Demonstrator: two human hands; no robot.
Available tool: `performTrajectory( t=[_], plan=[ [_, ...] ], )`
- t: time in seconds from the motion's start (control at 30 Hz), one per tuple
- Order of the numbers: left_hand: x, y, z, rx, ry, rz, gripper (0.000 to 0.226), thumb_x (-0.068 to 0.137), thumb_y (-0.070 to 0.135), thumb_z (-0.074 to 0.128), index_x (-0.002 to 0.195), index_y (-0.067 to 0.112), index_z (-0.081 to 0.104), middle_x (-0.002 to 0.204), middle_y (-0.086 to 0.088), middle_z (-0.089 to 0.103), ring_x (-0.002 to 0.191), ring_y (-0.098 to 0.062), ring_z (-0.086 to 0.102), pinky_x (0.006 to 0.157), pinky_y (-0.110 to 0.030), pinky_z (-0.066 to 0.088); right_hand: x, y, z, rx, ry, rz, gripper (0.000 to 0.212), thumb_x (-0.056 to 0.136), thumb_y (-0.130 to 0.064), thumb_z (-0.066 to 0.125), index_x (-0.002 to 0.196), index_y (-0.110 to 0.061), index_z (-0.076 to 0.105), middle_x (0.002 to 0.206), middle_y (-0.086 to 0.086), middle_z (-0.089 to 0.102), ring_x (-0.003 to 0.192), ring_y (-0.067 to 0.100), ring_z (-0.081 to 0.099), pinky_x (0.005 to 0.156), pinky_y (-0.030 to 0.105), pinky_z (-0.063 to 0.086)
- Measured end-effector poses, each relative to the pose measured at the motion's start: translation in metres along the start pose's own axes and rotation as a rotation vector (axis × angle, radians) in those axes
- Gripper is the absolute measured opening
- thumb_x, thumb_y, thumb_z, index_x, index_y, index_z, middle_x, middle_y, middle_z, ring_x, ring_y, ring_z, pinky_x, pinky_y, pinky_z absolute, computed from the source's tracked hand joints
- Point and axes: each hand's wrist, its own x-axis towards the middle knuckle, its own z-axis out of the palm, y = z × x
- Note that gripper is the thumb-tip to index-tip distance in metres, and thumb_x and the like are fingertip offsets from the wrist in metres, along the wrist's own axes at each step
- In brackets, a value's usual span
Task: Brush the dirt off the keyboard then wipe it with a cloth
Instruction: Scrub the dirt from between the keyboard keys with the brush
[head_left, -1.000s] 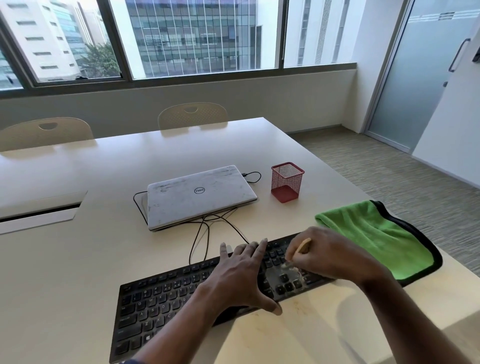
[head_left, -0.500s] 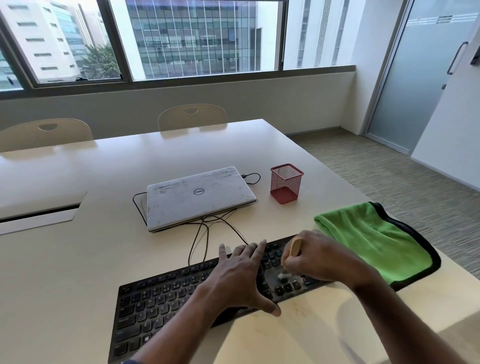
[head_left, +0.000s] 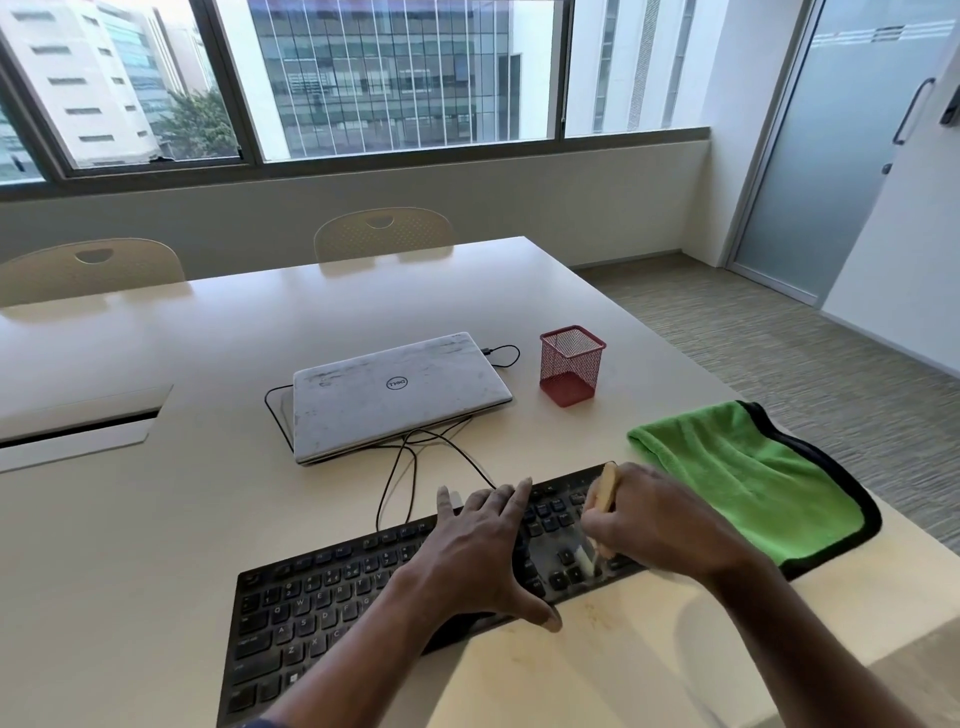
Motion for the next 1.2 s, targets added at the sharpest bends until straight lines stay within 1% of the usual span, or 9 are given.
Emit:
performTrajectory(
  t=[0.07, 0.2, 0.3, 0.47, 0.57, 0.77, 0.97, 1.1, 1.2],
  plan=[
    [0.0, -0.001, 0.0, 0.0, 0.001, 0.0, 0.148, 0.061, 0.087, 0.07, 0.16, 0.021, -0.018, 0.171, -0.002, 0.005, 0.156, -0.022, 0.004, 0.121, -0.065, -0.01, -0.002, -0.001, 0.0, 0.02, -0.01, -0.018, 0.024, 0.085, -0.027, 0.059, 0.071, -0.012, 0.071, 0.068, 0.001, 0.072, 0.056, 0.009, 0.064, 0.061, 0.03, 0.055],
    [0.001, 0.0, 0.001, -0.011, 0.007, 0.0, 0.149, 0.06, 0.087, 0.071, 0.161, 0.02, -0.016, 0.171, -0.002, 0.008, 0.155, -0.022, 0.006, 0.121, -0.066, -0.01, -0.005, 0.002, 0.001, -0.03, -0.082, -0.028, 0.031, 0.079, -0.031, 0.056, 0.065, -0.004, 0.065, 0.065, 0.009, 0.068, 0.047, 0.013, 0.049, 0.057, 0.037, 0.052],
    [0.001, -0.001, 0.001, -0.011, 0.004, -0.001, 0.149, 0.06, 0.087, 0.071, 0.16, 0.021, -0.017, 0.171, -0.001, 0.007, 0.156, -0.022, 0.005, 0.121, -0.066, -0.009, -0.006, -0.004, -0.003, 0.011, 0.018, -0.036, 0.022, 0.084, -0.026, 0.06, 0.068, -0.017, 0.071, 0.065, -0.002, 0.071, 0.053, 0.01, 0.062, 0.056, 0.025, 0.05],
    [0.0, 0.0, 0.001, -0.011, -0.003, -0.004, 0.149, 0.061, 0.086, 0.071, 0.16, 0.021, -0.018, 0.171, -0.002, 0.004, 0.156, -0.022, 0.002, 0.121, -0.066, -0.009, -0.01, -0.012, 0.002, 0.086, -0.108, -0.116, 0.015, 0.081, -0.026, 0.062, 0.074, -0.021, 0.074, 0.071, -0.006, 0.072, 0.06, 0.012, 0.064, 0.06, 0.032, 0.053],
    [0.0, 0.0, 0.001, -0.008, -0.006, -0.01, 0.148, 0.061, 0.086, 0.071, 0.16, 0.021, -0.017, 0.171, -0.002, 0.004, 0.156, -0.022, 0.002, 0.121, -0.066, -0.009, -0.008, -0.008, 0.0, -0.005, -0.051, -0.102, 0.016, 0.076, -0.03, 0.06, 0.074, -0.018, 0.072, 0.068, -0.005, 0.071, 0.057, 0.013, 0.062, 0.058, 0.035, 0.053],
    [-0.001, 0.001, -0.001, -0.001, -0.009, -0.007, 0.147, 0.062, 0.085, 0.071, 0.16, 0.02, -0.017, 0.171, -0.002, 0.004, 0.156, -0.022, 0.004, 0.121, -0.067, -0.008, -0.011, -0.008, 0.001, 0.035, -0.097, -0.14, 0.015, 0.077, -0.03, 0.06, 0.075, -0.023, 0.074, 0.069, -0.009, 0.071, 0.06, 0.01, 0.062, 0.06, 0.031, 0.053],
    [-0.002, 0.004, -0.005, 0.016, -0.028, -0.013, 0.146, 0.063, 0.085, 0.071, 0.16, 0.021, -0.017, 0.171, -0.002, 0.004, 0.156, -0.022, 0.004, 0.12, -0.067, -0.008, -0.008, 0.003, -0.008, 0.074, 0.023, -0.057, 0.021, 0.085, -0.022, 0.062, 0.066, -0.021, 0.071, 0.065, -0.008, 0.071, 0.055, 0.003, 0.062, 0.056, 0.021, 0.049],
    [0.001, 0.009, -0.01, 0.045, -0.053, -0.021, 0.145, 0.064, 0.082, 0.073, 0.161, 0.02, -0.014, 0.171, -0.006, 0.007, 0.155, -0.026, 0.007, 0.12, -0.068, -0.009, -0.01, 0.007, -0.002, 0.049, -0.088, -0.054, 0.025, 0.081, -0.025, 0.059, 0.063, -0.013, 0.07, 0.065, 0.0, 0.071, 0.058, 0.016, 0.065, 0.057, 0.029, 0.052],
    [0.002, 0.011, -0.011, 0.064, -0.065, -0.025, 0.145, 0.064, 0.082, 0.074, 0.161, 0.02, -0.014, 0.17, -0.009, 0.008, 0.155, -0.028, 0.008, 0.119, -0.068, -0.009, -0.01, 0.008, -0.002, 0.09, -0.043, -0.039, 0.024, 0.082, -0.025, 0.059, 0.066, -0.011, 0.07, 0.067, 0.001, 0.072, 0.06, 0.018, 0.066, 0.06, 0.035, 0.053]
  ],
)
